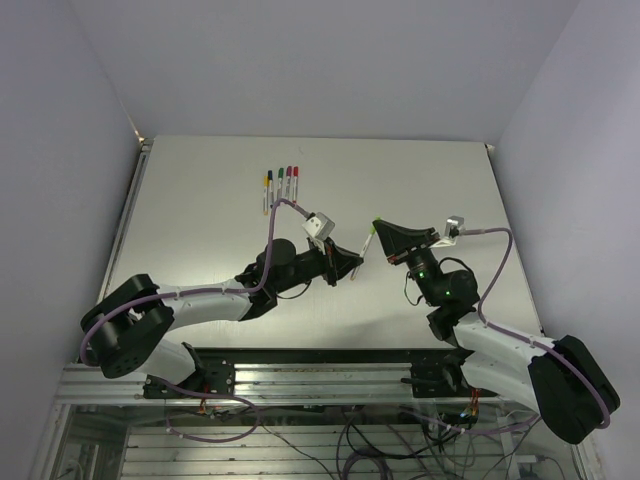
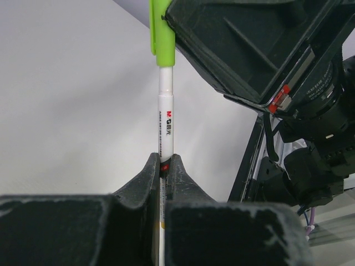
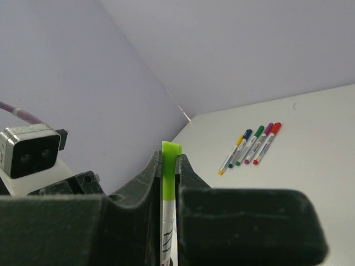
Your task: Insert the pens into the pen caps
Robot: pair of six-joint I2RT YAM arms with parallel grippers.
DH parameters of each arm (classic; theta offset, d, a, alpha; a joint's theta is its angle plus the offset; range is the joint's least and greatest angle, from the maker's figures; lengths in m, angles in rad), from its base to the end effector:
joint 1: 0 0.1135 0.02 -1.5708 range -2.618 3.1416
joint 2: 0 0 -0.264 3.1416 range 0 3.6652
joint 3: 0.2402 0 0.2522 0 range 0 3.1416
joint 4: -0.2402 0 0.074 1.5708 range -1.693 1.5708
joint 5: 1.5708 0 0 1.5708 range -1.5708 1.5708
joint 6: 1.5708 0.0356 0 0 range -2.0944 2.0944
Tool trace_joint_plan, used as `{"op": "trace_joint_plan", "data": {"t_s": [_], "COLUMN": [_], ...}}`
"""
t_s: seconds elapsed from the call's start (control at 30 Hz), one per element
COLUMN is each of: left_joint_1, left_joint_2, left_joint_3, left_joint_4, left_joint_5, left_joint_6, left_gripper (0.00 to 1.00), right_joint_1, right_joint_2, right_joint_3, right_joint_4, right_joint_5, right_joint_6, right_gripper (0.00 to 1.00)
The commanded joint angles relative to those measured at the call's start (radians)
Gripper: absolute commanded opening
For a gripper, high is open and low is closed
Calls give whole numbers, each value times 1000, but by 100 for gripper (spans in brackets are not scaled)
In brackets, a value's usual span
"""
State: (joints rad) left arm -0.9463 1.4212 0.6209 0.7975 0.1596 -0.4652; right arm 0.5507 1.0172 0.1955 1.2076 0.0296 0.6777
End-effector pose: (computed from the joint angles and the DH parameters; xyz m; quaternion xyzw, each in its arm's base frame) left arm 0.1728 -0.2495 0.2403 0.2228 0.6721 -0.4995 0.4991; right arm 0.1654 0.1003 0.2408 0.0477 0.5564 0.4713 0.6826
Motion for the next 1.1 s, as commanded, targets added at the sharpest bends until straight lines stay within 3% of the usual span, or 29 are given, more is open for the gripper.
{"op": "trace_joint_plan", "data": {"t_s": [0.0,0.37,0.5,0.83,1.07], "left_joint_1": [-6,-5,-5,-4,-5], "left_joint_2": [2,-8,-22,-22,3], "left_joint_3": [-4,9,44,115,182], "left_joint_4": [96,182,141,147,198], "left_joint_5": [-20,-107,-147,-299,-305], "left_joint_6": [-7,0,40,128,140], "left_gripper": [7,7,7,7,7], "right_joint_1": [-1,-1,-1,3,30], "right_joint_2": [12,79,93,85,105], "right_joint_3": [-11,-7,8,4,-23], "right_joint_4": [13,-49,-146,-288,-318], "right_joint_5": [-24,-164,-195,-211,-209], "right_joint_6": [0,16,9,-13,-17], "right_gripper": [0,0,0,0,0]}}
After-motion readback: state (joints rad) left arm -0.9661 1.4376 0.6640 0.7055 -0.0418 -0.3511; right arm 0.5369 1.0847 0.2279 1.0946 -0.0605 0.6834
